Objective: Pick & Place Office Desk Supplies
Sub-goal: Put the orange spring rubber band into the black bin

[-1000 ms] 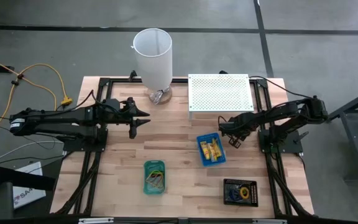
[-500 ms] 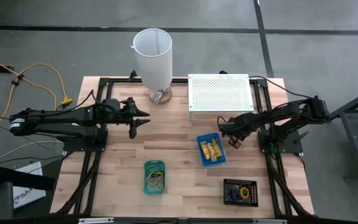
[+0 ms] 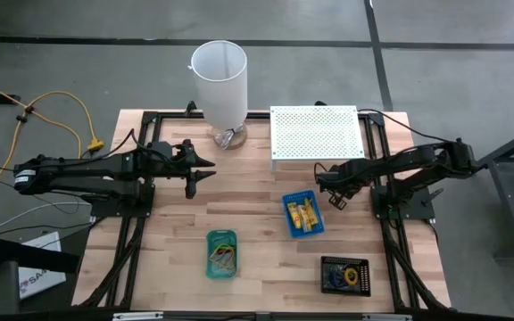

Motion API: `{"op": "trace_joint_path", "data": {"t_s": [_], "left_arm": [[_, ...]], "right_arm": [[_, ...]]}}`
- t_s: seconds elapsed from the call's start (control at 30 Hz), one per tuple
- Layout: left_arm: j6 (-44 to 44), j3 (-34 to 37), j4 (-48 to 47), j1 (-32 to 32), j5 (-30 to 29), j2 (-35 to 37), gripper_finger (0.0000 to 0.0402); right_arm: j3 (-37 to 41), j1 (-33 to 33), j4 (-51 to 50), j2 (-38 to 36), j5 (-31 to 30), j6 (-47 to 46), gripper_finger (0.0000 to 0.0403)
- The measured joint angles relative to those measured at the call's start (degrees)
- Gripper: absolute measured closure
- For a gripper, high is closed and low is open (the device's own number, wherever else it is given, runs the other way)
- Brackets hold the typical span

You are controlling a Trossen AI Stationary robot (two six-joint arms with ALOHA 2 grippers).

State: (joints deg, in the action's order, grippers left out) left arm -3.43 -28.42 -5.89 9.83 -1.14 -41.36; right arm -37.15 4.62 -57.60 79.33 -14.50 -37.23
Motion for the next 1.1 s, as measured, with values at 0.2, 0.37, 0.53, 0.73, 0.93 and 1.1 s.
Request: {"op": "trace_joint_path", "data": {"t_s": [0.2,0.37,0.53,0.73,0.93,1.1], "left_arm": [[-0.02,0.0,0.0,0.0,0.02,0.0,0.0282],[-0.02,0.0,0.0,0.0,0.02,0.01,0.0282],[0.0,0.0,0.0,0.02,0.02,0.0,0.0282],[0.0,0.0,0.0,0.02,0.0,0.0,0.0282],[-0.01,0.0,0.0,0.01,0.02,0.01,0.0282],[0.0,0.01,0.0,0.0,0.02,0.01,0.0282]], "right_arm": [[0.0,0.02,-0.01,0.0,0.02,0.0,0.0334],[0.0,0.02,0.02,0.0,0.13,0.0,0.0334],[0.0,0.04,0.27,0.0,1.44,-0.02,0.0334],[0.0,0.04,0.63,0.01,1.59,-0.13,0.0334],[0.0,0.02,1.0,0.02,1.57,-3.73,0.0334],[0.0,0.0,1.05,0.02,3.49,-5.44,0.0334]]}}
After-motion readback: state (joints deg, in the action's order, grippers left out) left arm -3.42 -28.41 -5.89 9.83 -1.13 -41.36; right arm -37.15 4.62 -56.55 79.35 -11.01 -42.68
